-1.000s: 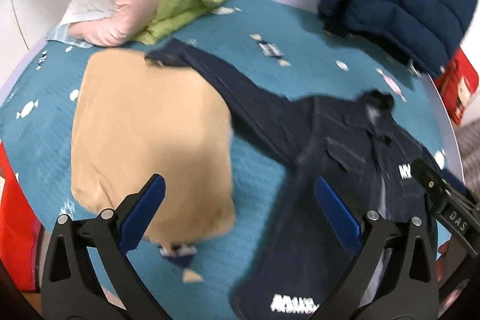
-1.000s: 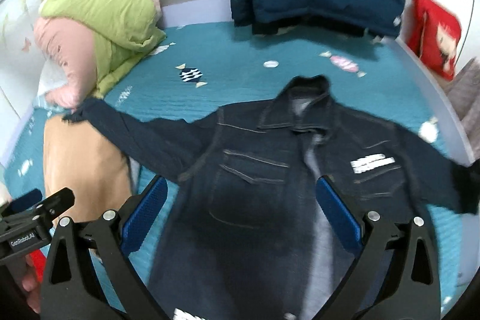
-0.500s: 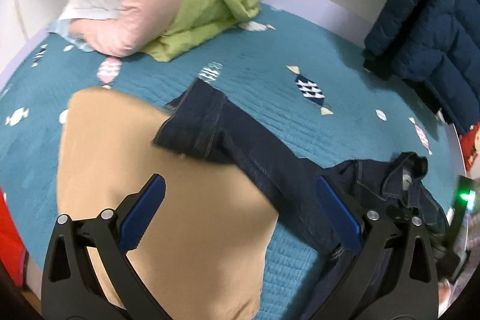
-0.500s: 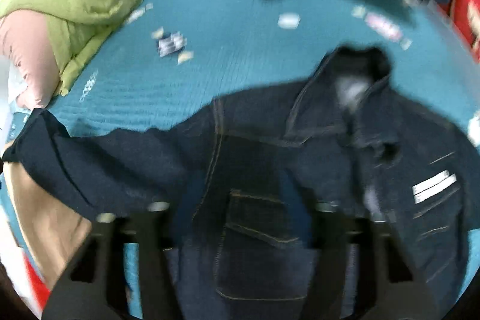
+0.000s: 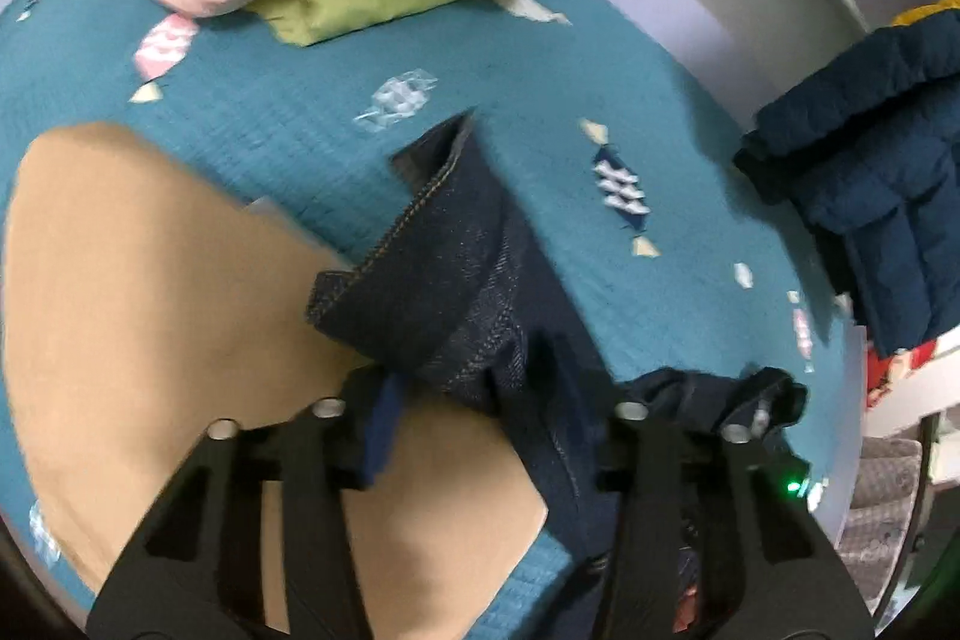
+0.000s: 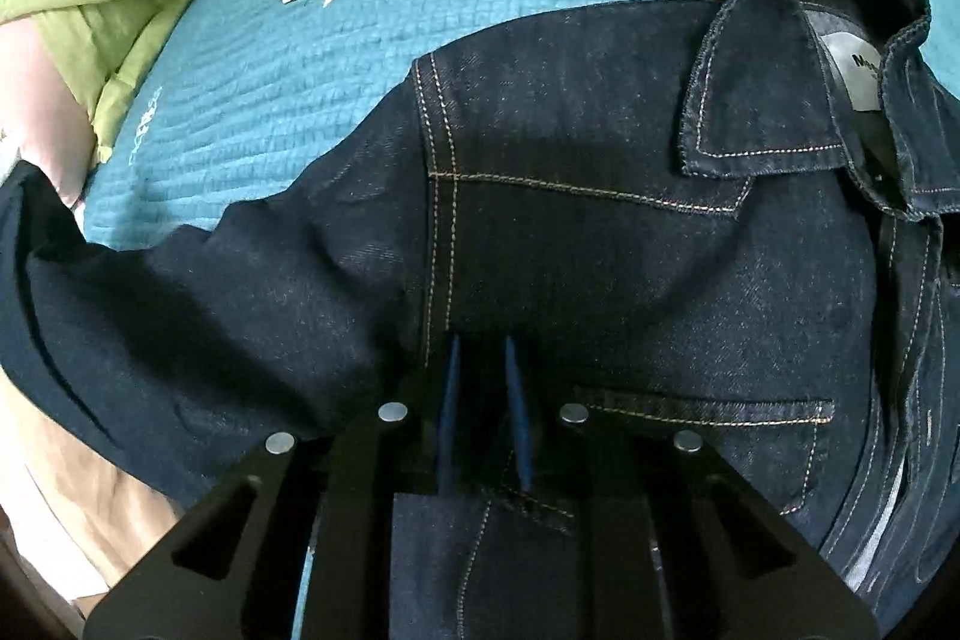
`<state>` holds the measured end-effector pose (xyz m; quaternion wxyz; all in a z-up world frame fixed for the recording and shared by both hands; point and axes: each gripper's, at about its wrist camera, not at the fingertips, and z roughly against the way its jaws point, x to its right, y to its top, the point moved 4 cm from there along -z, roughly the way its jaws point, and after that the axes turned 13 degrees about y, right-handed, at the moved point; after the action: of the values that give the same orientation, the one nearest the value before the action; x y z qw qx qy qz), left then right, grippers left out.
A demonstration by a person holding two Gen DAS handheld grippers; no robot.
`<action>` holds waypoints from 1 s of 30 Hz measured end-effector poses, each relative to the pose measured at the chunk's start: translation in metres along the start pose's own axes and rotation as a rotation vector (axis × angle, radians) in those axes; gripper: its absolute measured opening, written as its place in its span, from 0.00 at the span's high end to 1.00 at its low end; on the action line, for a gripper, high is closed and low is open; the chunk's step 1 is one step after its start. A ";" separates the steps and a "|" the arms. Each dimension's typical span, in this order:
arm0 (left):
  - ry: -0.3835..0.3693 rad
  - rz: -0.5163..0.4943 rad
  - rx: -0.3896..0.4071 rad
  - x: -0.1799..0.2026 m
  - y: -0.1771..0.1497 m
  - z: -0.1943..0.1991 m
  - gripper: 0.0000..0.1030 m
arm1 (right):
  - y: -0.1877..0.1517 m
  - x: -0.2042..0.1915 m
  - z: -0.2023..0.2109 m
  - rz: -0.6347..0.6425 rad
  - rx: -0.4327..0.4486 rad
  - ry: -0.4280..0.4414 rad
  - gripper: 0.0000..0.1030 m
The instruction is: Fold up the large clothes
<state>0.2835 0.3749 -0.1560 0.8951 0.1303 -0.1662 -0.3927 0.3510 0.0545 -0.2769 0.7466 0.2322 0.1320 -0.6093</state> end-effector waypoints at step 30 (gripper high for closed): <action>-0.279 -0.739 0.240 0.336 -0.200 0.128 0.86 | -0.098 0.141 0.218 -0.234 0.414 0.008 0.85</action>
<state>0.3141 -0.0201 -0.0467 0.6412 0.2304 -0.2726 -0.6793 0.2688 -0.1901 -0.1754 0.6069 0.3659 0.0331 -0.7047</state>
